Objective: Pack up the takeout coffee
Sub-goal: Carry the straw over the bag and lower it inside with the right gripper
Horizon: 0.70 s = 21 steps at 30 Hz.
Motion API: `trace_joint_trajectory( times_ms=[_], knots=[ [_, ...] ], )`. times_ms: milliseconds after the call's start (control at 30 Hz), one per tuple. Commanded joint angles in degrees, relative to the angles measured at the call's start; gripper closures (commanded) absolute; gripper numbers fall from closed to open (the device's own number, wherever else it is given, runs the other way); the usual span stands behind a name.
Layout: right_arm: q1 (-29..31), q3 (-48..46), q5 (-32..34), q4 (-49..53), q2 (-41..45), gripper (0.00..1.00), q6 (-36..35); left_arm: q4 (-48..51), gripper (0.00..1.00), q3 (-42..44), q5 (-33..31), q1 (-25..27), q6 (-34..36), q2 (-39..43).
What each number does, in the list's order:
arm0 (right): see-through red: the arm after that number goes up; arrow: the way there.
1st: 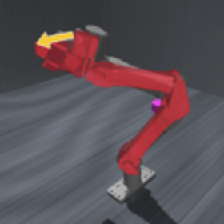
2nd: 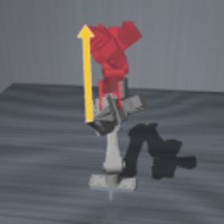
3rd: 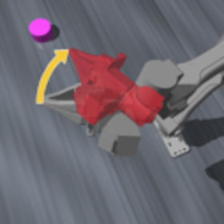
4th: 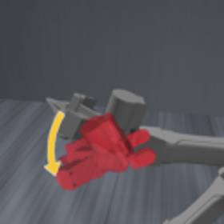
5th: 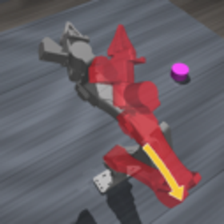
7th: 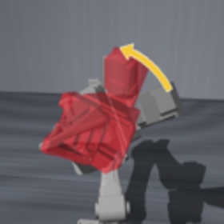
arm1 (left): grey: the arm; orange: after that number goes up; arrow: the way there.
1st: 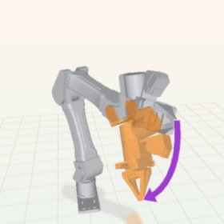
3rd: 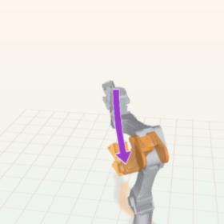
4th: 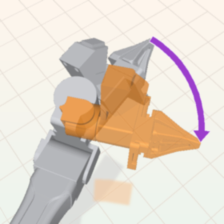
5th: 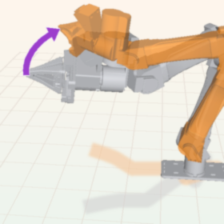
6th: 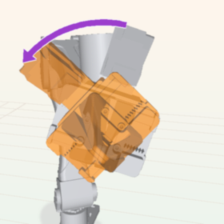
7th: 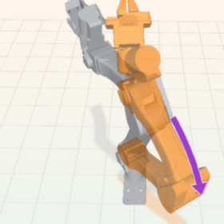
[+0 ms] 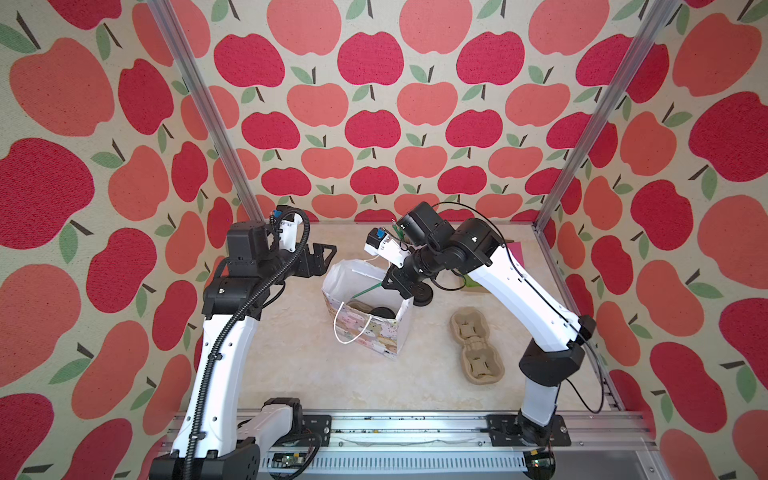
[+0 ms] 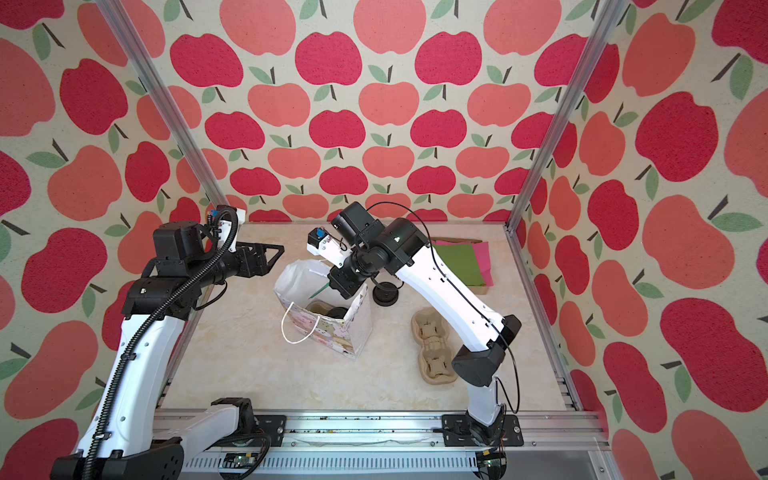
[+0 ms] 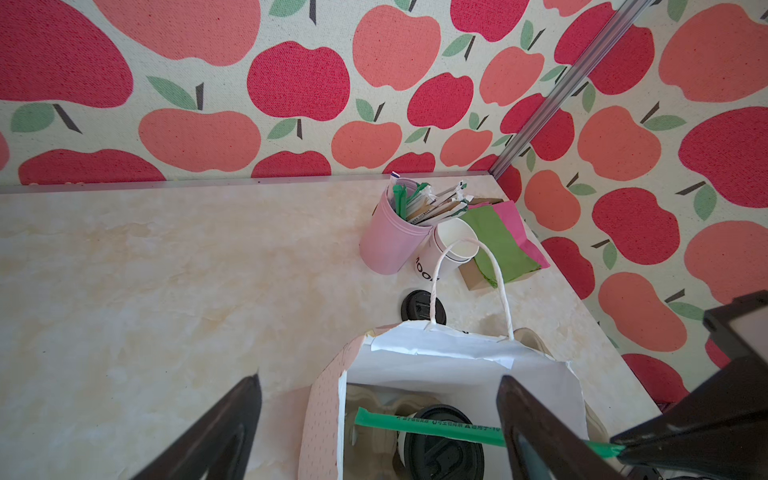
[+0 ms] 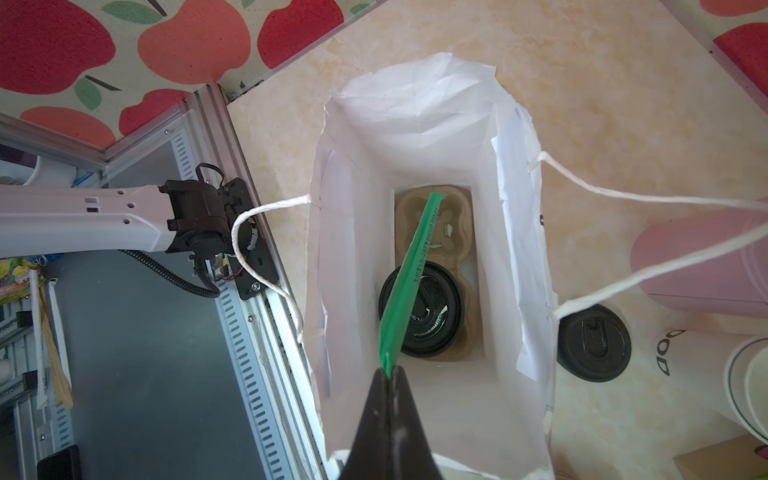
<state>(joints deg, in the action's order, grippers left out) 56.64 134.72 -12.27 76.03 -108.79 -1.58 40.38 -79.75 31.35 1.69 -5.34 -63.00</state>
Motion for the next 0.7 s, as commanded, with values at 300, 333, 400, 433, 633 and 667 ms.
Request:
trace_joint_trajectory(
  times_ms=[300,333,400,433,633,667],
  knots=[
    [1.1,11.1,-0.5,6.4,-12.2,0.96,-1.3,-1.7,0.09,1.3,-0.2,-0.3,-0.6,0.4],
    [1.2,11.5,-0.5,6.5,-13.0,0.95,-1.3,-1.7,0.09,1.3,-0.2,-0.2,-0.5,0.4],
    [1.2,12.0,-0.3,6.5,-14.1,0.94,-1.1,-1.6,0.09,1.4,-0.2,-0.2,-0.5,0.4],
    [1.2,12.2,-0.1,6.5,-14.5,0.92,-1.1,-1.6,0.09,1.5,-0.3,-0.2,-0.5,0.4],
    [1.2,12.3,0.7,5.4,-16.2,0.82,-0.4,-1.9,0.08,1.9,-0.1,-0.2,-0.5,0.4],
    [1.1,12.6,0.8,5.2,-16.2,0.79,-0.3,-1.9,0.08,1.9,-0.1,-0.2,-0.5,0.4]
  ],
)
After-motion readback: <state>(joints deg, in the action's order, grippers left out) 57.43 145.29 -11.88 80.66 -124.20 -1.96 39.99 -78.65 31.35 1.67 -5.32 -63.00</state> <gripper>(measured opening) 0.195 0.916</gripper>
